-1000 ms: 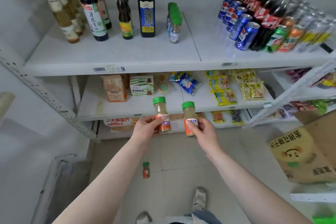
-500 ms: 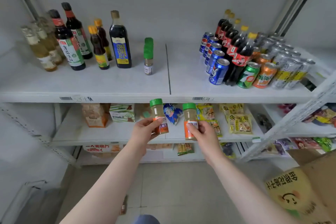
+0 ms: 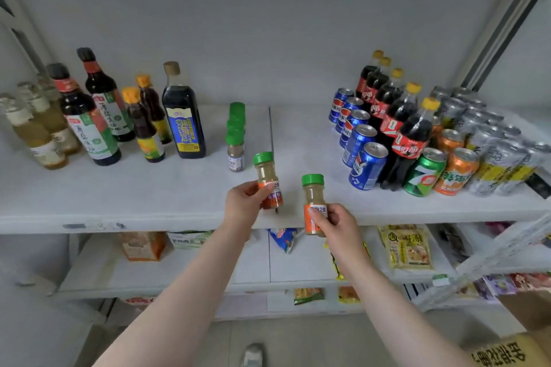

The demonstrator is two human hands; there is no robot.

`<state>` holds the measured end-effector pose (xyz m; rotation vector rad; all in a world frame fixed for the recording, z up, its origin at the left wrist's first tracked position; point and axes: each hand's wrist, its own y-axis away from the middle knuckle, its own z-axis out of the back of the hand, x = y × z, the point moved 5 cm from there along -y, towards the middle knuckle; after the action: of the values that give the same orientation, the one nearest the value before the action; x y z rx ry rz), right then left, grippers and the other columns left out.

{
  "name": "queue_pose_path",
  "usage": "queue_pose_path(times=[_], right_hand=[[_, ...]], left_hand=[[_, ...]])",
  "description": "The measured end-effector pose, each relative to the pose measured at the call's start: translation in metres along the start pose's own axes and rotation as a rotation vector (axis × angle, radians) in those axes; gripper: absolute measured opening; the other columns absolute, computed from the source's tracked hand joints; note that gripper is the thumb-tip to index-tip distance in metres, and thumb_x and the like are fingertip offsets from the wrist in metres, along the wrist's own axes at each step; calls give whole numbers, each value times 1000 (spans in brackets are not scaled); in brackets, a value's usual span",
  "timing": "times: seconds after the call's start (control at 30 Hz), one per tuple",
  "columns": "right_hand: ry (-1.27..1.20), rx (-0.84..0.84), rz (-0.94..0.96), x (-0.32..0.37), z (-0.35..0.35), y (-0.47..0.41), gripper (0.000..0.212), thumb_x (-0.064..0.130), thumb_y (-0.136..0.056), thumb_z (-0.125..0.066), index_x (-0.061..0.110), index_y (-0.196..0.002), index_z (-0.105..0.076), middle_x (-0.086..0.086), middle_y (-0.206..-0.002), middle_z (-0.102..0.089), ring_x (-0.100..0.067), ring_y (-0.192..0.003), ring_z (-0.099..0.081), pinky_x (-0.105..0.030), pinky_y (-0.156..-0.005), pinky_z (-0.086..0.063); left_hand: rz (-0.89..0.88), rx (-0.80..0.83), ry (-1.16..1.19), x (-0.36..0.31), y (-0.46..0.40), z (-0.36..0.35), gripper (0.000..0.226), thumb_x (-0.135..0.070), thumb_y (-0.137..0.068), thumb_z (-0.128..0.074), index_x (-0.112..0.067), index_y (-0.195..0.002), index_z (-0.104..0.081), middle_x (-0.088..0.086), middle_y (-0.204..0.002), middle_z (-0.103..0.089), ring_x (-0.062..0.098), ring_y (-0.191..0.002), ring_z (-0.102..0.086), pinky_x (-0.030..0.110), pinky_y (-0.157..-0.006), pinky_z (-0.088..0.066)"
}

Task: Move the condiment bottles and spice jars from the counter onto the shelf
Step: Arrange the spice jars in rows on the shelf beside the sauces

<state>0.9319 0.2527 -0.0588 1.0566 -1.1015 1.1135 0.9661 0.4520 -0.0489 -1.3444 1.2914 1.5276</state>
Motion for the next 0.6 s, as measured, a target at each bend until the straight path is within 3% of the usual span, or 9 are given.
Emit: queue_pose_path(times=[0.1, 0.2, 0.37, 0.5, 0.6], right_hand=[[-12, -40, -8, 9, -7, -42, 20, 32, -85, -69, 19, -98, -61, -1, -94, -70, -15, -88, -67, -26, -72, -51], [-13, -80, -9, 17, -14, -76, 25, 31, -85, -69, 14, -101, -61, -2, -95, -69, -15, -87, -66, -23, -70, -48], [-50, -108, -6, 23, -27, -118, 20, 24, -86, -69, 10, -98, -60, -3, -89, -67, -12, -79, -63, -16, -66, -51], [-77, -80, -26, 21, -38, -146, 20, 25, -85, -70, 11, -96, -61, -7, -92, -68, -18, -83, -64, -26, -73, -50], [-81, -48, -38, 23, -43, -163, 22, 26, -85, -69, 11, -98, -60, -5, -92, -67, -15, -82, -64, -22, -71, -49]], left_hand=[[-41, 9, -34, -7, -52, -18, 23, -16, -85, -70, -4, -105, -66, 8, -90, -71, 21, -80, -68, 31, -77, -58], [-58, 1, -87, -12, -96, -33, 32, -21, -85, -70, -4, -112, -66, 13, -102, -71, 26, -90, -67, 42, -87, -56], [-152, -46, -239, -32, -152, -52, 28, -20, -90, -64, -6, -114, -65, 10, -107, -70, 27, -96, -65, 36, -86, -52], [-166, -83, -274, -36, -188, -59, 36, -21, -90, -64, -6, -122, -60, 12, -111, -69, 29, -102, -64, 41, -91, -52], [-151, -91, -253, -32, -205, -66, 38, -19, -91, -63, -7, -126, -56, 11, -115, -67, 27, -105, -62, 42, -95, -50]])
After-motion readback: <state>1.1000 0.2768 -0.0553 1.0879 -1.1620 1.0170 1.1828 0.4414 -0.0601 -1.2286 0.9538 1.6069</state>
